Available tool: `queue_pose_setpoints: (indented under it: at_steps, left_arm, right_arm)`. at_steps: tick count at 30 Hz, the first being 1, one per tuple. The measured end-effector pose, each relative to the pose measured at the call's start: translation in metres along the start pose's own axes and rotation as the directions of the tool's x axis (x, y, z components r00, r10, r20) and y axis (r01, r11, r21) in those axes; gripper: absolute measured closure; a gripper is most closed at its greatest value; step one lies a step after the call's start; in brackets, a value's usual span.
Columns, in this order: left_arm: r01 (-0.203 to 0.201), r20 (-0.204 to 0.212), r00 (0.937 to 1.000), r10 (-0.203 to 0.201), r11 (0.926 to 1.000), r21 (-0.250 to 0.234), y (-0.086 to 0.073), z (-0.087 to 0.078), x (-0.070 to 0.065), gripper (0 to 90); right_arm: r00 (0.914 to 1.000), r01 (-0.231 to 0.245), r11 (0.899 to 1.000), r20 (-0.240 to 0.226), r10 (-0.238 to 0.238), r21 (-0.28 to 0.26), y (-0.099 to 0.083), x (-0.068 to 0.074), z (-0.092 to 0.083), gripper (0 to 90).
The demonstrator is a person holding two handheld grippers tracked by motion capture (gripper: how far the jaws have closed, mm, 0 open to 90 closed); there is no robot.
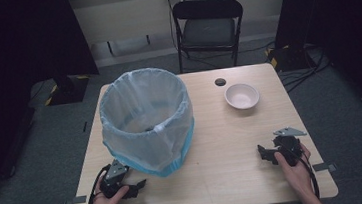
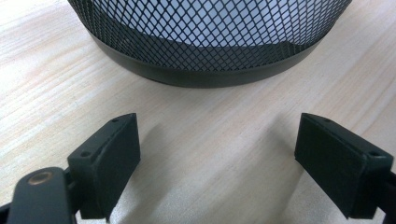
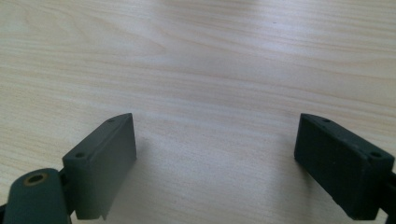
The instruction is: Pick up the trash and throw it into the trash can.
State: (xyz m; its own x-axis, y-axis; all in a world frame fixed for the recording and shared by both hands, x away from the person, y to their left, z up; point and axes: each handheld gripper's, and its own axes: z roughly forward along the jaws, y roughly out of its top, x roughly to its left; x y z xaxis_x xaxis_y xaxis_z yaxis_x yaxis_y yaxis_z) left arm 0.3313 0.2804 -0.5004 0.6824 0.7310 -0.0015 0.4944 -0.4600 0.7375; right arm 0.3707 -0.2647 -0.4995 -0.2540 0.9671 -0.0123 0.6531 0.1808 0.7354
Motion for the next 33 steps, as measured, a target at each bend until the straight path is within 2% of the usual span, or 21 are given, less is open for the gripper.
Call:
queue_pose_setpoints:
  at_steps: [10,13,18,20,24,31,33]
  left_arm:
    - [0.000,0.001,1.0000,0.000,1.0000,0.000,0.000,0.000,0.000,13.6]
    - [-0.001,0.001,1.0000,0.001,1.0000,0.000,0.000,0.000,0.000,13.6]
    - [0.000,0.005,1.0000,0.000,1.0000,0.000,0.000,0.000,0.000,13.5]
    - [-0.001,0.005,1.0000,0.001,1.0000,0.000,0.000,0.000,0.000,13.4]
    - [0.000,0.004,1.0000,0.000,1.0000,0.000,0.000,0.000,0.000,13.4]
    - [0.000,0.004,1.0000,0.000,1.0000,0.000,0.000,0.000,0.000,13.4]
    - [-0.001,0.004,1.0000,0.001,1.0000,0.000,0.000,0.000,0.000,13.4]
  right_arm:
    - [0.9998,0.013,1.000,-0.014,-0.013,0.002,0.001,-0.001,0.000,13.7]
    - [0.9993,0.023,1.000,-0.030,-0.023,0.002,0.003,-0.001,-0.002,25.5]
    - [0.9960,0.026,1.000,-0.085,-0.026,0.000,0.010,-0.002,-0.006,25.4]
    - [0.9923,0.027,1.000,-0.121,-0.028,-0.006,0.013,-0.003,-0.009,26.8]
    - [0.9880,0.047,0.999,-0.147,-0.048,-0.008,0.020,-0.003,-0.012,28.8]
    - [0.9786,0.052,0.998,-0.197,-0.058,-0.036,0.044,-0.004,-0.005,40.7]
    - [0.9774,0.061,0.997,-0.200,-0.069,-0.049,0.051,-0.004,-0.003,43.4]
